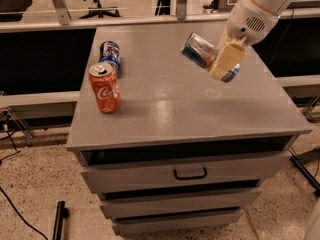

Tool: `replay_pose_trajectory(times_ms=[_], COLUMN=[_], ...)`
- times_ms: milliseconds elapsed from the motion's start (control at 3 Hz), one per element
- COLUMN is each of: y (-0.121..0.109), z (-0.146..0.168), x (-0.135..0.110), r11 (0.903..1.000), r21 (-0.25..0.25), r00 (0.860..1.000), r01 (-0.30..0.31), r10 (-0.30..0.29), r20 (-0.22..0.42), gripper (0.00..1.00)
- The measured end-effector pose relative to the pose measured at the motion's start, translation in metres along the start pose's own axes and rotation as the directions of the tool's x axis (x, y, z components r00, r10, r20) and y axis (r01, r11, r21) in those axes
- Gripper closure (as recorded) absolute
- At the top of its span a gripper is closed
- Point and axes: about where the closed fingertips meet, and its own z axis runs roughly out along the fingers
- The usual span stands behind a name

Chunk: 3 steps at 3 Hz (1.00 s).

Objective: Knock redbull can over

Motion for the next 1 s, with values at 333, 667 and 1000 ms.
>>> replay_pose_trajectory(times_ms=[333,667,1000], y=[-0.007,-0.011,-0.012], z=[0.017,0.042,0.075], x=[-0.01,-0.018,0.004], r11=[0.9995,0.9943,0.9912], r21=[0.03,0.106,0.133], r00=[0.999,0.987,0.952], r01=[0.012,0.011,0.002], r10=[-0.011,0.006,0.039], r20=[-0.053,-0.158,-0.304], gripper=[1.0,1.0,0.97])
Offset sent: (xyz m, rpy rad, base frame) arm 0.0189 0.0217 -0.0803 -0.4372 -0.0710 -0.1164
